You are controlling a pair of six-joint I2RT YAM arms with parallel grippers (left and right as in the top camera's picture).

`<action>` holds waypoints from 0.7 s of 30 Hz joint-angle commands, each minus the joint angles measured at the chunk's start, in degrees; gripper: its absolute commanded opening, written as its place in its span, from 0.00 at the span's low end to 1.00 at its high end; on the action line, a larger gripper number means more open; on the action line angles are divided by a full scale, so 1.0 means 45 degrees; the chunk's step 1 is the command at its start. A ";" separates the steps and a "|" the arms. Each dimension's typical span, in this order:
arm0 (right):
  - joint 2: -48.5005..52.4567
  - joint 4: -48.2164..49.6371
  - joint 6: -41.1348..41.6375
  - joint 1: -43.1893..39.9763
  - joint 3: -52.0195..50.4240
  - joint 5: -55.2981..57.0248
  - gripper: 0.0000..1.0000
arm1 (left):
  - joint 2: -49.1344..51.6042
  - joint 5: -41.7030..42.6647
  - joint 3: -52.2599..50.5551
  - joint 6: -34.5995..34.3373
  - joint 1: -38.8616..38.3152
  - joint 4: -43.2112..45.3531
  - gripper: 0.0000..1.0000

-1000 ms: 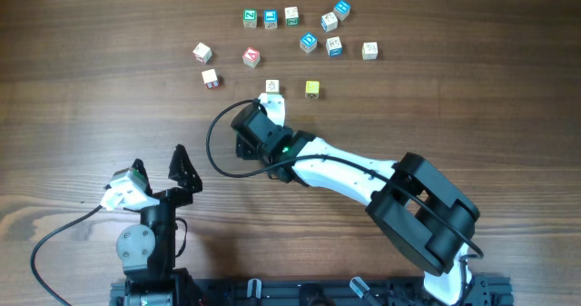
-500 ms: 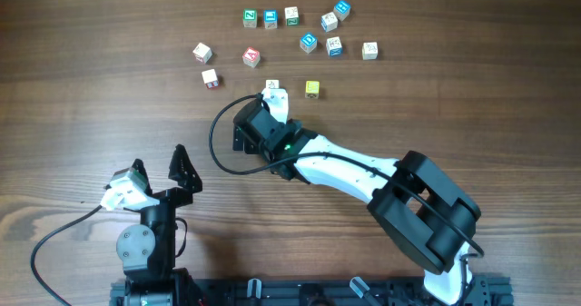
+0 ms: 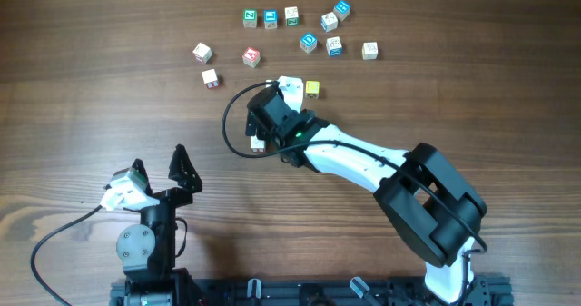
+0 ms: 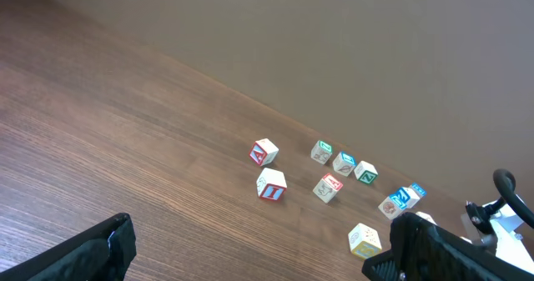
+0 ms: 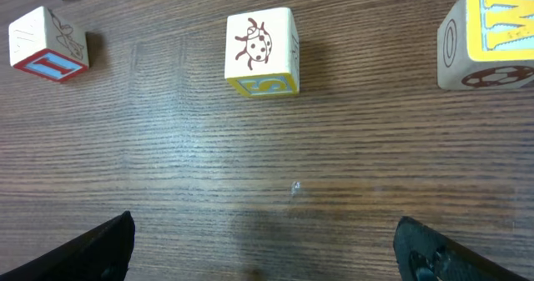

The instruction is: Form a horizontal line

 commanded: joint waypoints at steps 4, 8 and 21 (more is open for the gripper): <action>0.0257 0.0442 -0.0107 -0.0335 0.0131 0.0321 0.94 | -0.0058 -0.0073 -0.0039 0.0291 0.0029 -0.0039 1.00; -0.0471 0.0272 -0.1345 -0.0364 0.0131 0.0432 0.22 | -0.0058 -0.0073 -0.0039 0.0291 0.0029 -0.0039 1.00; -0.2229 -0.2409 -0.3847 -0.1700 0.0126 0.1098 0.04 | -0.0058 -0.0073 -0.0039 0.0291 0.0029 -0.0039 1.00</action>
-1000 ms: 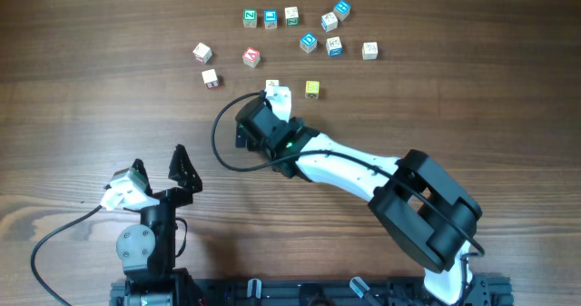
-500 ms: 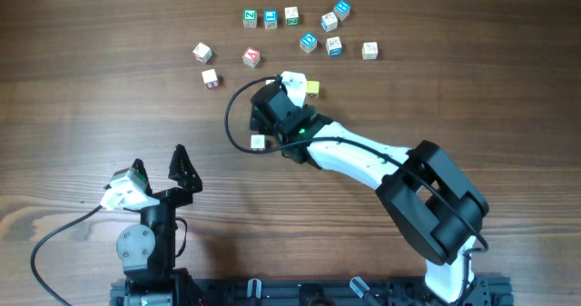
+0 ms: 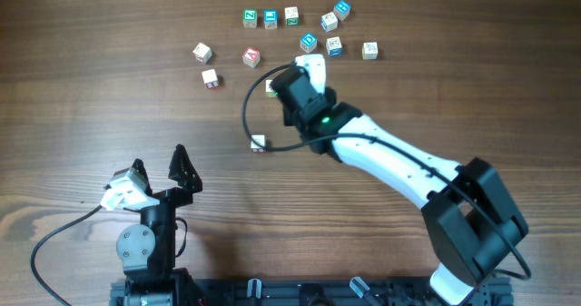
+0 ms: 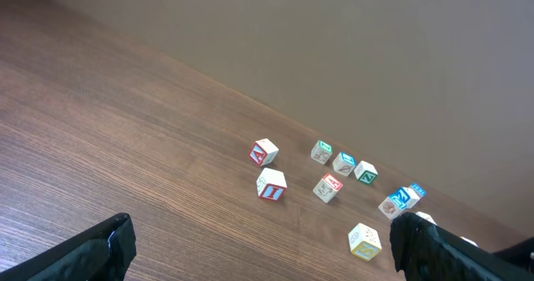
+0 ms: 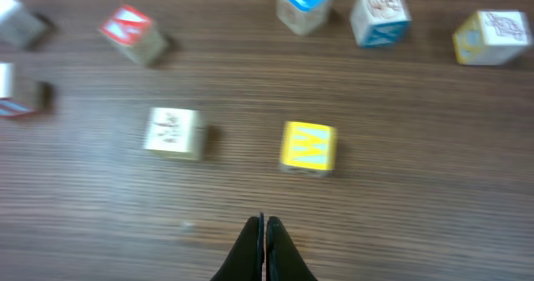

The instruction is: Form a horizontal line

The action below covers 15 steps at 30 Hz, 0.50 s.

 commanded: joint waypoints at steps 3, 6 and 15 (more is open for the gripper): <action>0.0000 -0.0272 -0.0257 -0.0952 0.0107 -0.1545 0.15 | -0.0058 -0.0073 -0.0039 0.0291 0.0029 -0.0039 1.00; 0.0019 -0.0282 -0.0248 -0.1209 0.0087 -0.2302 0.17 | -0.0058 -0.0073 -0.0039 0.0287 0.0029 -0.0039 1.00; 0.0044 -0.0884 -0.0126 -0.1219 0.0083 -0.2744 0.31 | -0.0058 -0.0073 -0.0039 0.0287 0.0029 -0.0039 1.00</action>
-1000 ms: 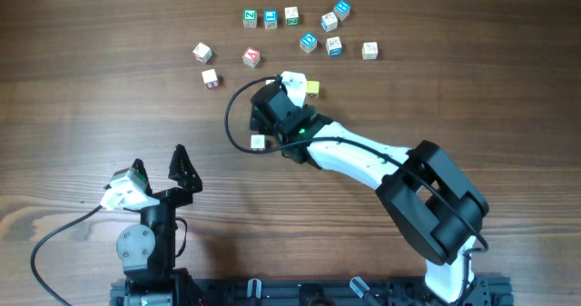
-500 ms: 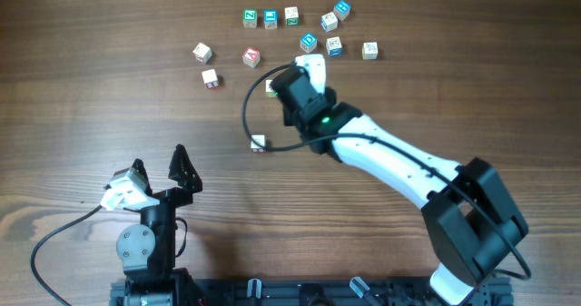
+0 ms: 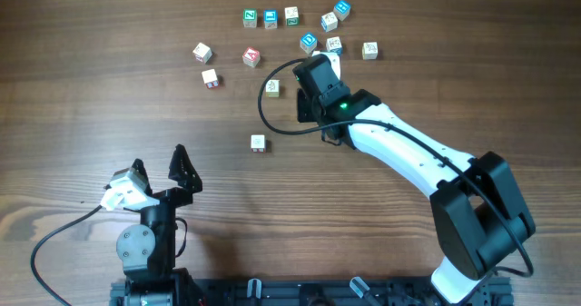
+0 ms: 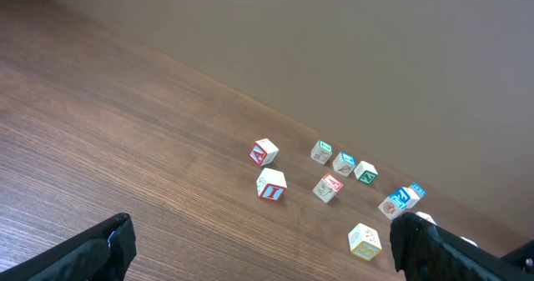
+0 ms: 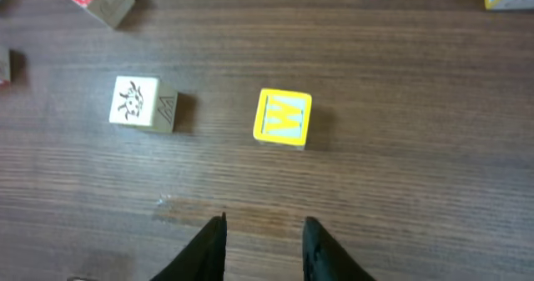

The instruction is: Form a horizontal line

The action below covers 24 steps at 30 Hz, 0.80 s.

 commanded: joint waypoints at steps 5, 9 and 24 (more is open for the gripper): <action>0.0457 -0.0083 0.0117 -0.0015 0.0010 -0.0874 0.31 | -0.0058 -0.0073 -0.0039 0.0291 0.0029 -0.0039 1.00; 0.0612 0.0010 0.0112 -0.0015 0.0010 -0.0923 0.37 | -0.0058 -0.0073 -0.0039 0.0291 0.0029 -0.0039 1.00; 0.0612 0.0005 0.0107 -0.0015 0.0010 -0.0923 0.62 | -0.0058 -0.0073 -0.0039 0.0291 0.0029 -0.0039 1.00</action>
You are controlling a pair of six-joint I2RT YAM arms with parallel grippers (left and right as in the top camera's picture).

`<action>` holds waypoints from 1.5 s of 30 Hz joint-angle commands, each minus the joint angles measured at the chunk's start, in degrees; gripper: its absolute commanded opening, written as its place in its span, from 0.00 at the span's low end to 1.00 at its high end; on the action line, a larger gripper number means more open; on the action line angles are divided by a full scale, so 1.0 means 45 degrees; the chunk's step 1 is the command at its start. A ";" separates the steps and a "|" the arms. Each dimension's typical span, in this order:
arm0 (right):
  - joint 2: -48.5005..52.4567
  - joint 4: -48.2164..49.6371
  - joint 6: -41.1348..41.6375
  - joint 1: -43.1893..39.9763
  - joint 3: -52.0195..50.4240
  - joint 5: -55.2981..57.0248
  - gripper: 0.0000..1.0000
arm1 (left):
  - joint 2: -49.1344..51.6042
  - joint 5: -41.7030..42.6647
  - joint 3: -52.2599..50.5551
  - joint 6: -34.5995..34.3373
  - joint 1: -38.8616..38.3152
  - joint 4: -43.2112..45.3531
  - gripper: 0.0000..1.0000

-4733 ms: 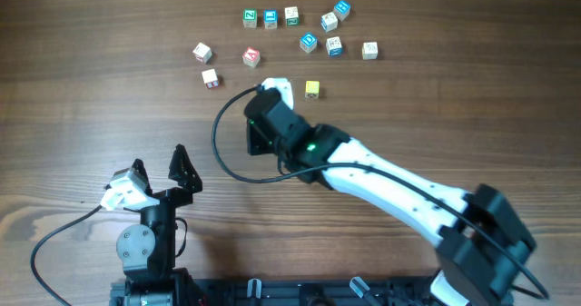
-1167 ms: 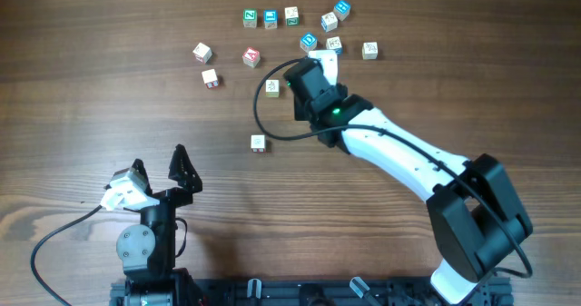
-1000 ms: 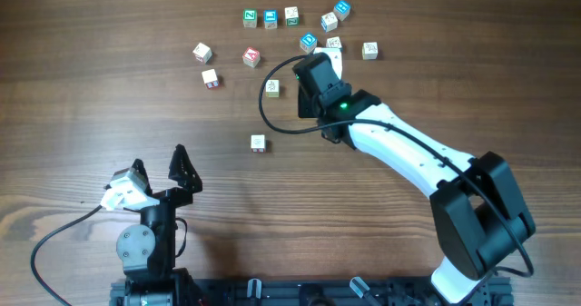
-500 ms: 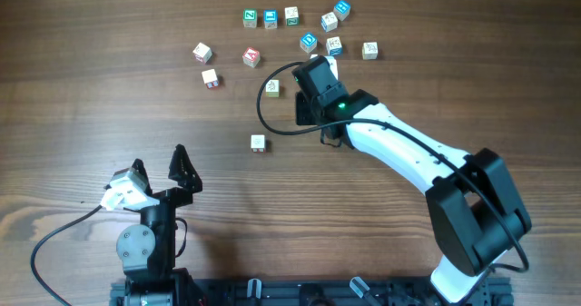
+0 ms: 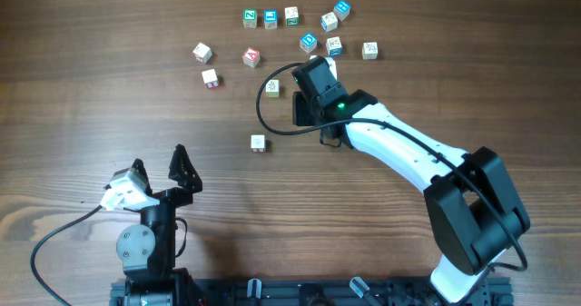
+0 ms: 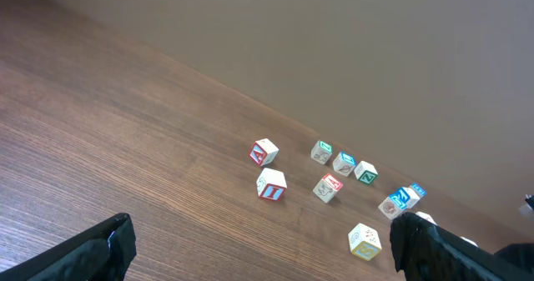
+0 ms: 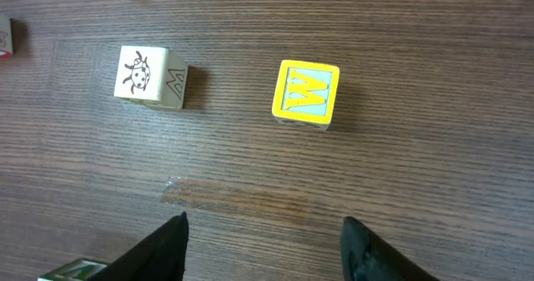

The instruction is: Form a horizontal line

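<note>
Small lettered cubes lie scattered on the wooden table (image 5: 109,88), most of them in a loose cluster (image 5: 309,29) at the far side. My right gripper (image 7: 271,252) hangs open over the table, just short of a yellow W cube (image 7: 305,93) and a ladybug cube (image 7: 150,77). Overhead, the right gripper (image 5: 311,95) covers the W cube, the ladybug cube (image 5: 272,88) lies to its left, and a lone white cube (image 5: 258,143) lies nearer. My left gripper (image 5: 159,174) rests open and empty near the front edge.
Red-marked cubes (image 5: 210,78) lie at the far left of the cluster. From the left wrist, the left gripper (image 6: 263,256) looks out at the cubes (image 6: 342,163) beyond its fingers, with an S-marked cube (image 6: 365,240) closest. The right arm (image 5: 408,161) crosses the table's right half.
The right gripper's jaws have spread wider. The W cube and ladybug cube sit slightly higher in the right wrist view. The left arm and the cubes have not moved.
The right gripper was first open and low at mid-table, close to the ladybug cube. Later it was shut and farther back, facing the yellow W cube, with the lone white cube uncovered behind it. Then its jaws were slightly apart, and now they are wide apart.
</note>
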 commanded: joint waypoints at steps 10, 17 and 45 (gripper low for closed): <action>0.0248 -0.3371 -0.0894 -0.0602 0.3264 -0.0971 0.31 | -0.0058 -0.0073 -0.0039 0.0291 0.0029 -0.0039 1.00; 0.0253 -0.5838 -0.0835 -0.0860 0.6013 -0.1462 0.14 | -0.0058 -0.0073 -0.0039 0.0291 0.0029 -0.0039 1.00; 0.3667 -0.4250 -0.0607 -0.1389 0.5863 -0.0685 1.00 | -0.0058 -0.0073 -0.0039 0.0291 0.0029 -0.0039 1.00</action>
